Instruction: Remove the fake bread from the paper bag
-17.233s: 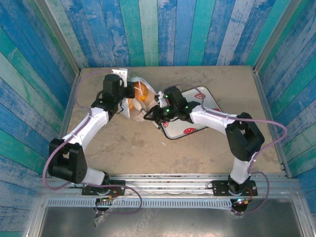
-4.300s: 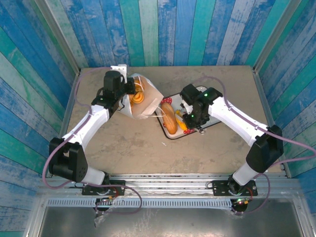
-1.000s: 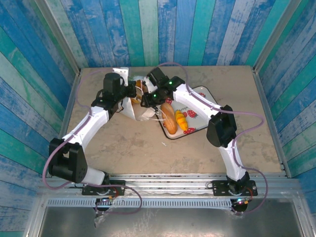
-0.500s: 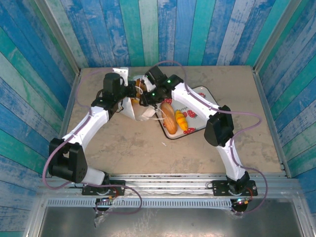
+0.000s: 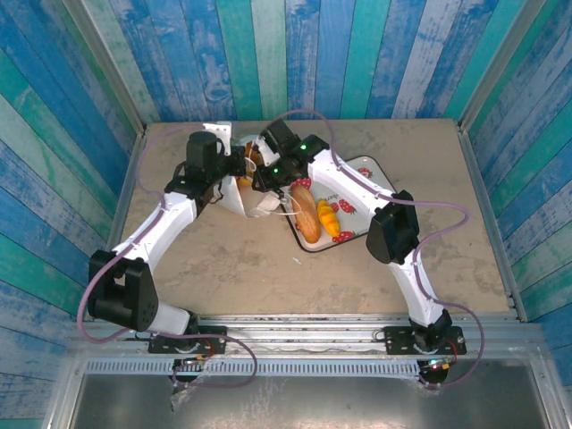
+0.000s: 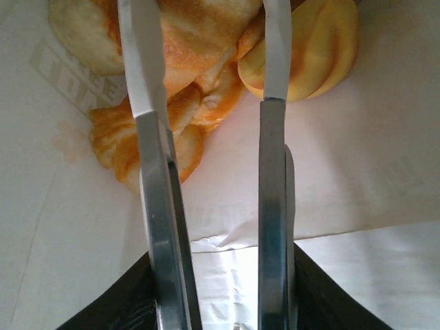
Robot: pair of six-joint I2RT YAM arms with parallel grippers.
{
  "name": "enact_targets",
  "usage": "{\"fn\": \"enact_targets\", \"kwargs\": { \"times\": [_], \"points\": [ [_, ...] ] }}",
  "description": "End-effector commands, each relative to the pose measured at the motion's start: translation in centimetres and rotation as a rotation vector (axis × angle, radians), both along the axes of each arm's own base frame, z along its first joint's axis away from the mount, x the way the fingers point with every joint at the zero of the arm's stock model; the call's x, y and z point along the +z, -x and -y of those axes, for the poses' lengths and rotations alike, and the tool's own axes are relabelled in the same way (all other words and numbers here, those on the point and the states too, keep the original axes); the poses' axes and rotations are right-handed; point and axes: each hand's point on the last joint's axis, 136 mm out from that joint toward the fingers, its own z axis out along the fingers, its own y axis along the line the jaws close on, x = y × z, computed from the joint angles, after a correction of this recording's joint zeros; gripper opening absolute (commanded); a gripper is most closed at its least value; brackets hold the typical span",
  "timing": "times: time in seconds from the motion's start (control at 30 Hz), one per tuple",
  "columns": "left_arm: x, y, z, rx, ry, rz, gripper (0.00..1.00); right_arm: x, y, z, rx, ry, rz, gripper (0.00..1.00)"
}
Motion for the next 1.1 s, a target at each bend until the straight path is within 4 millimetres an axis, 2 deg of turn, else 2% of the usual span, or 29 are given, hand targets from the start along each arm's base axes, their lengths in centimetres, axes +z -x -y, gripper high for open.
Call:
{"fn": "enact_targets", "kwargs": {
  "times": [0.0,0.1,0.4,0.67,0.9,1.07],
  "points": [
    [3.6,0.8,0.9,-0.039,0.049,0.089,0.08,0.8,-0.2,-0.3,0.011,-0.006,0.038,0.35],
    [3.4,0.6,0.5,-0.015,0.046,0.086,0.08,1.5,0.4,0.3,0.011,0.002,0.049,0.23],
    [3.7,0.3,-0.8,0.072,0.054,0.097,0.08,3.9,2.9,2.2,-0.002,0.017,0.086,0.14],
    [3.4,-0.1,-1.9,0.138,0.041,0.087,0.08,5.8,5.0,3.7,-0.034,-0.028,0.092,0.13],
    [4.1,0.0,-2.3,0.162,0.054,0.101,0.07,7.7,7.0,4.3,-0.014,-0.067,0.092,0.13],
    [4.4,0.0,-2.5,0.172,0.055,0.101,0.07,8.8,8.6,5.9,-0.013,-0.043,0.114,0.13]
  ]
}}
